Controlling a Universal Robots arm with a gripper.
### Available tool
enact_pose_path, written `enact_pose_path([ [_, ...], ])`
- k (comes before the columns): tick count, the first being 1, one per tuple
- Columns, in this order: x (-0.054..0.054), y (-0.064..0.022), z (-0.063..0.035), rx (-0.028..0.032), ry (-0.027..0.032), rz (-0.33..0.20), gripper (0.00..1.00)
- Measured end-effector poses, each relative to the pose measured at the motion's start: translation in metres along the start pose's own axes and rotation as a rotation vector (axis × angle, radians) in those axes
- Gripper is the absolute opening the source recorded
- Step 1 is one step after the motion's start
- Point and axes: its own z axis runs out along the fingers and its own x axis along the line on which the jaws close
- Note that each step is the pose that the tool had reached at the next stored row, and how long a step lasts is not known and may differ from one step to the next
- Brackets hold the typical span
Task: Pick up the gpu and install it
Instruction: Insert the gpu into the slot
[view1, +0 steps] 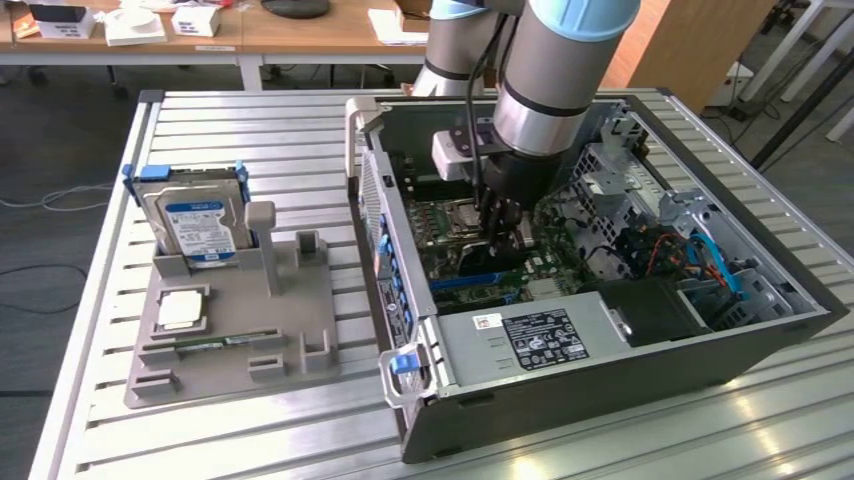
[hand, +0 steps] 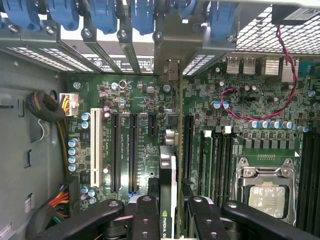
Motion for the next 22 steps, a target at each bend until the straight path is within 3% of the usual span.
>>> enact_pose_path([
  [17, 0.0001, 0.0007, 0.0045, 0.0000, 0.0000, 0.000, 0.27],
  [18, 0.0001, 0.0007, 0.0046, 0.0001, -0.0008, 0.000, 0.27],
  [20, 0.0001, 0.0007, 0.0045, 0.0006, -0.0144, 0.000, 0.27],
  [22, 0.0001, 0.0007, 0.0045, 0.0007, -0.0145, 0.000, 0.27],
])
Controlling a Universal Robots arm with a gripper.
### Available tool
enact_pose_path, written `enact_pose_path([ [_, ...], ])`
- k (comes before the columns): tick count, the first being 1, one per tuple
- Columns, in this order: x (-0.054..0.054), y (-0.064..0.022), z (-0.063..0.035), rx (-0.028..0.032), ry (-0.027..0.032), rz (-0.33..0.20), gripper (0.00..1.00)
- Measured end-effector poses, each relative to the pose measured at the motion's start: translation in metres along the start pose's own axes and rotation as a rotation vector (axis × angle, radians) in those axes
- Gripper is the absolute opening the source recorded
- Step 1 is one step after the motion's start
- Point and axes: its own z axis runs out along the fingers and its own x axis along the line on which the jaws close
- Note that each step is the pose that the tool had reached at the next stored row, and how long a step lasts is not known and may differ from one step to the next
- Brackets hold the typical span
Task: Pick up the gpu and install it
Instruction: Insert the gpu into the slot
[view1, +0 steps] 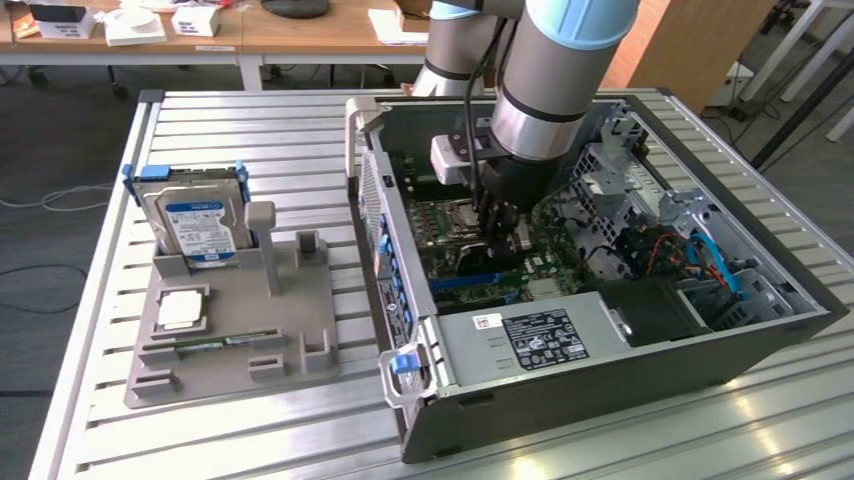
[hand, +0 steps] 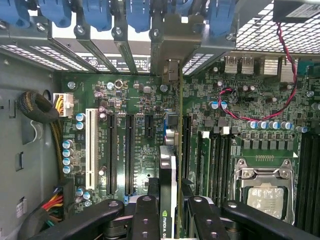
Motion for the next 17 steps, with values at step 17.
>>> enact_pose_path([
  [17, 0.0004, 0.0002, 0.0000, -0.0001, 0.0085, 0.002, 0.27],
])
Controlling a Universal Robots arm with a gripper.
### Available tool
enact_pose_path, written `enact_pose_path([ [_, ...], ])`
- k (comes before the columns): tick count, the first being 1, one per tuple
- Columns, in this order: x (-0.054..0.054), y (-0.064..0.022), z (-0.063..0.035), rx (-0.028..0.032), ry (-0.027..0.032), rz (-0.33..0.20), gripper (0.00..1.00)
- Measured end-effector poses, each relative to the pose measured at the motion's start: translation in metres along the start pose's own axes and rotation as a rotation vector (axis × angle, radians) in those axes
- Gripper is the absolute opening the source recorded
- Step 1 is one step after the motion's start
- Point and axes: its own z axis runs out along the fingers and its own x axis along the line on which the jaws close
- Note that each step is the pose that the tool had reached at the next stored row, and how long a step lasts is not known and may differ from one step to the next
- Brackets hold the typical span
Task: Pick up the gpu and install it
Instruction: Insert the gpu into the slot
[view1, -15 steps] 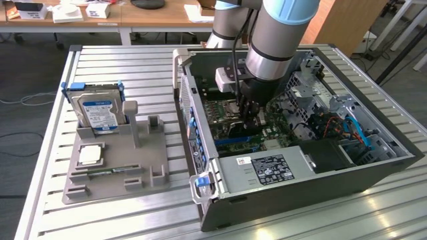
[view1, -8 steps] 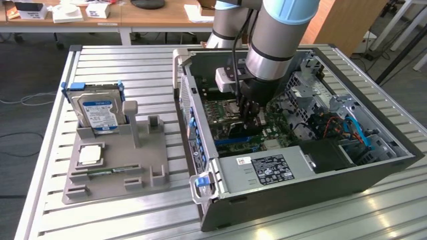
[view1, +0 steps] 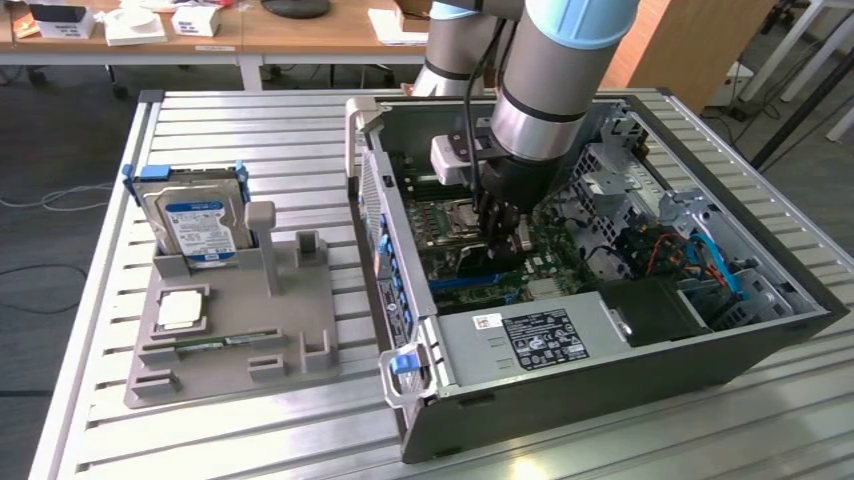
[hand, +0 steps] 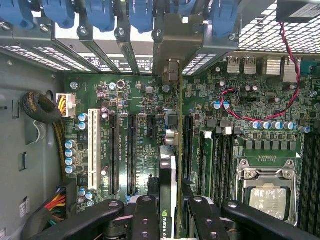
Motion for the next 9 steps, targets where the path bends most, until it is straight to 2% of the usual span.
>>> enact_pose_path([
  [9, 0.0000, 0.0000, 0.0000, 0.0004, 0.0001, 0.010, 0.27],
])
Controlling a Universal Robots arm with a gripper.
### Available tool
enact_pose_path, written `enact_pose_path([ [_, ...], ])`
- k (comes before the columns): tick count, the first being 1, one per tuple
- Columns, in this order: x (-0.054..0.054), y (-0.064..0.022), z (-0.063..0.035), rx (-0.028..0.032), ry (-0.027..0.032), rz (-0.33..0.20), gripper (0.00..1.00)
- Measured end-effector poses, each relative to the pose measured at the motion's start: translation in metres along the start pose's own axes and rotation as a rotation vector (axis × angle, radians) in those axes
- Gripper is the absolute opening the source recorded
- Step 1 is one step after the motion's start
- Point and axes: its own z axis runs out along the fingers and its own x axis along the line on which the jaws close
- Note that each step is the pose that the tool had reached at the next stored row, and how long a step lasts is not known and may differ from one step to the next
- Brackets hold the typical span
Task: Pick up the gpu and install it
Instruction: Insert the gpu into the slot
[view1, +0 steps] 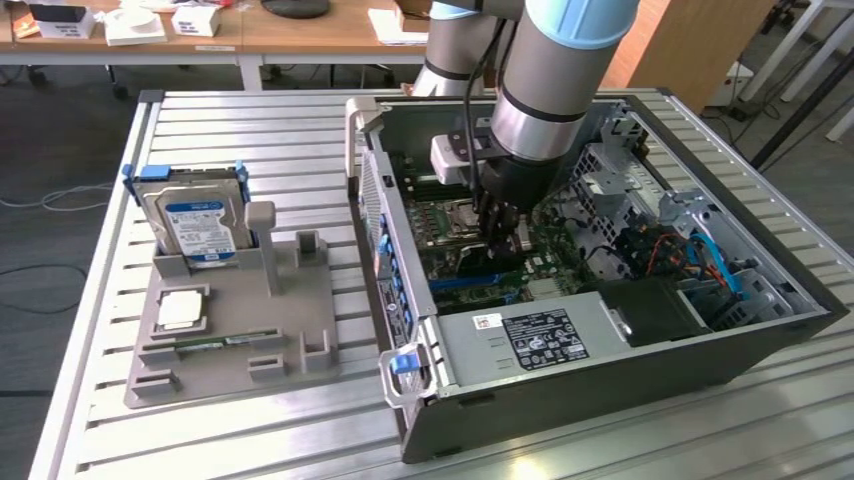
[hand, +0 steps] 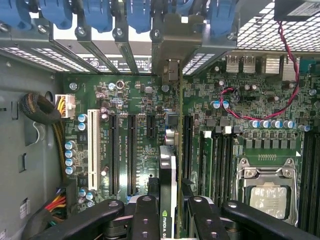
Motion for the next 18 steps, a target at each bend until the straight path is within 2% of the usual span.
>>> enact_pose_path([
  [18, 0.0006, 0.0000, 0.0000, 0.0006, 0.0001, 0.015, 0.27],
])
